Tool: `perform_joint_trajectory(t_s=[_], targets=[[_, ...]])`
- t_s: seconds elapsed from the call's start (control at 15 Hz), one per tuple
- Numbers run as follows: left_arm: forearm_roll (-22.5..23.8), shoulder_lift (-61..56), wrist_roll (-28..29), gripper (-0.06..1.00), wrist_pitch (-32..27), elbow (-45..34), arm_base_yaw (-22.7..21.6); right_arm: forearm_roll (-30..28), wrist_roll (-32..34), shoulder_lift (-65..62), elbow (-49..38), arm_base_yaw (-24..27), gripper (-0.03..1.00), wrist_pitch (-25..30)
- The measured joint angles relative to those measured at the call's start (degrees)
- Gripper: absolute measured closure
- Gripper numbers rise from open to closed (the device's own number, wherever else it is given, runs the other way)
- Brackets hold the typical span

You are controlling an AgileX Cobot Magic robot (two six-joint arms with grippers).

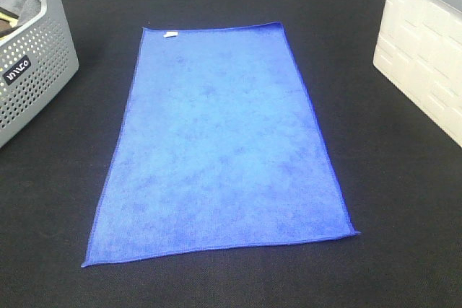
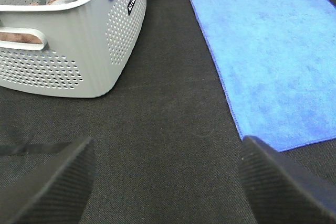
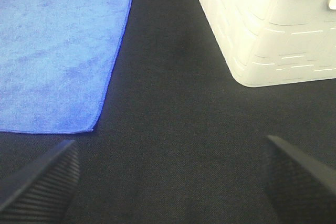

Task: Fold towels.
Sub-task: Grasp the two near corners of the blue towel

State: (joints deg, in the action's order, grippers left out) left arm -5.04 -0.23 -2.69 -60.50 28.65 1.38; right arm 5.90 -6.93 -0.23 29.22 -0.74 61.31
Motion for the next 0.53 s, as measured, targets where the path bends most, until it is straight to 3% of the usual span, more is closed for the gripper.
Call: perform_joint_trajectory(t_s=[0.53], targets=[[0.0, 0.0, 0.0, 0.22, 0.0, 0.0, 0.0, 0.0, 0.0, 0.0, 0.0, 0.0, 0.09, 0.0]])
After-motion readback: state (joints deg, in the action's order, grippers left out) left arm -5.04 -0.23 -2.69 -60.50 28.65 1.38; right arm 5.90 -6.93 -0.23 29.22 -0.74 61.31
